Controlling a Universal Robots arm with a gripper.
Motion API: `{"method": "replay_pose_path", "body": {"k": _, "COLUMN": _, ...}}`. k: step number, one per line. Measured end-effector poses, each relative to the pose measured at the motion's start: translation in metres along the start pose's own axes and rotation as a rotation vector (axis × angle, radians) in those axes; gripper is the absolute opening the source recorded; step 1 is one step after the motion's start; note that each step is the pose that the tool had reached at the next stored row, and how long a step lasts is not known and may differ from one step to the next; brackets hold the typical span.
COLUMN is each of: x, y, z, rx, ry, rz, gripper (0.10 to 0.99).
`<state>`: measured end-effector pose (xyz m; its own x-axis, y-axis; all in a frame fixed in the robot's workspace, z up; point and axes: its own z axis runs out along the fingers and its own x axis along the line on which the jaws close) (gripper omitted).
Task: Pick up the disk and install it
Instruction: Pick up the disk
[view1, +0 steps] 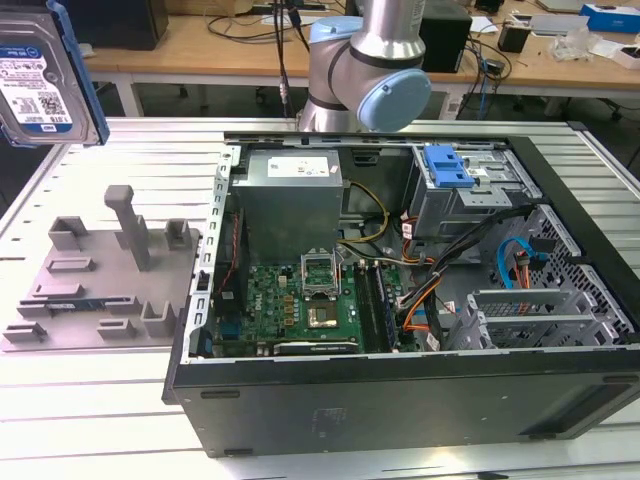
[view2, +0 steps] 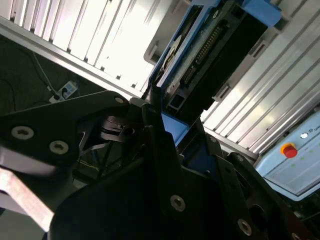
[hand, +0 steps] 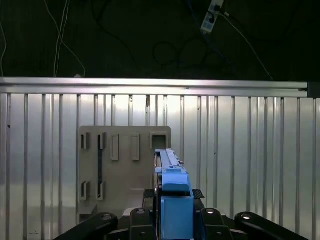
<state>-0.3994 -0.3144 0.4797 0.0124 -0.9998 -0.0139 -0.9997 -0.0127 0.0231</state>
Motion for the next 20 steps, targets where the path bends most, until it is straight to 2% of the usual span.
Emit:
{"method": "replay_pose_path", "body": {"k": 8, "x": 0.0003, "y": -0.0004, "z": -0.0019, "rx": 0.0, "ry": -0.0007, "rz": 0.0, "gripper": 0.369}}
{"method": "replay_pose_path", "body": {"k": 11, "x": 0.0042, "y": -0.0026, "z": -0.0021, "rx": 0.0, "ry": -0.0007, "rz": 0.0, "gripper": 0.369}}
{"method": "replay_pose_path", "body": {"k": 15, "x": 0.0118, "y": -0.0119, "z": -0.0025, "rx": 0.0, "ry": -0.0007, "rz": 0.0, "gripper": 0.369}}
{"method": "replay_pose_path", "body": {"k": 16, "x": 0.0157, "y": -0.0177, "z": -0.0029, "rx": 0.0, "ry": -0.0007, "rz": 0.0, "gripper": 0.369}}
{"method": "replay_pose_path", "body": {"k": 18, "x": 0.0195, "y": -0.0238, "z": -0.0033, "rx": 0.0, "ry": -0.0007, "rz": 0.0, "gripper": 0.369}}
{"method": "replay_pose_path", "body": {"k": 20, "x": 0.0258, "y": -0.035, "z": -0.0037, "rx": 0.0, "ry": -0.0008, "rz": 0.0, "gripper": 0.369}}
